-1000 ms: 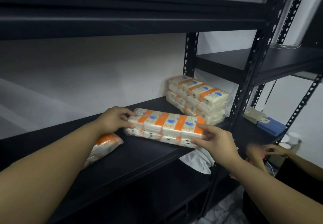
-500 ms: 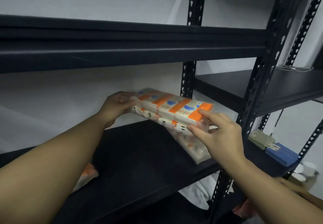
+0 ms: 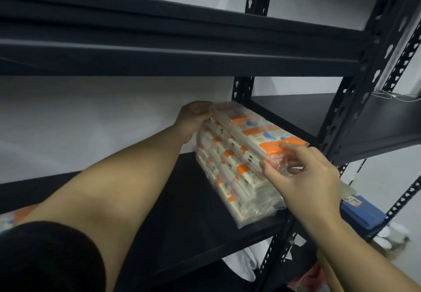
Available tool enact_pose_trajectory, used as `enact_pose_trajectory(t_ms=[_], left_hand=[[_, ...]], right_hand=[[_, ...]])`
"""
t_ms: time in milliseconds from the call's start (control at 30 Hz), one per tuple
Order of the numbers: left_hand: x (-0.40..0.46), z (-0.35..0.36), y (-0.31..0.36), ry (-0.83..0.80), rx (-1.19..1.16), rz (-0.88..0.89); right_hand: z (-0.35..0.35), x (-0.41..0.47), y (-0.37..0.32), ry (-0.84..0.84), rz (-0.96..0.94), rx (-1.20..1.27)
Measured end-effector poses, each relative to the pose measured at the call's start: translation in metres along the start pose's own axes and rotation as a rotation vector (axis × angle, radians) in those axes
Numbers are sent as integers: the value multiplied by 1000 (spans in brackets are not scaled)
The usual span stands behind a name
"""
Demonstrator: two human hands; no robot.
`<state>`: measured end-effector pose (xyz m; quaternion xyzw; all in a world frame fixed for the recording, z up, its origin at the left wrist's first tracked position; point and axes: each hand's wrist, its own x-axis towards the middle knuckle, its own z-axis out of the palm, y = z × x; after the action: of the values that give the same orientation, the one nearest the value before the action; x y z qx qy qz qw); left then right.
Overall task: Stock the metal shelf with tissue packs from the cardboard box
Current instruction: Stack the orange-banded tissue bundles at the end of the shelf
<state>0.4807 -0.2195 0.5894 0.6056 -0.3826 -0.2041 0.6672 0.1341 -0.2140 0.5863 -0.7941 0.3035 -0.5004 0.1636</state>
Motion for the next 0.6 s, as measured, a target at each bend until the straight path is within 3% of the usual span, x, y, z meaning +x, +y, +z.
enact_pose_trajectory(t_ms=[600], left_hand=[[-6,4,-19,17,-1,-21]], right_hand=[[14,-19,13,-101,54,37]])
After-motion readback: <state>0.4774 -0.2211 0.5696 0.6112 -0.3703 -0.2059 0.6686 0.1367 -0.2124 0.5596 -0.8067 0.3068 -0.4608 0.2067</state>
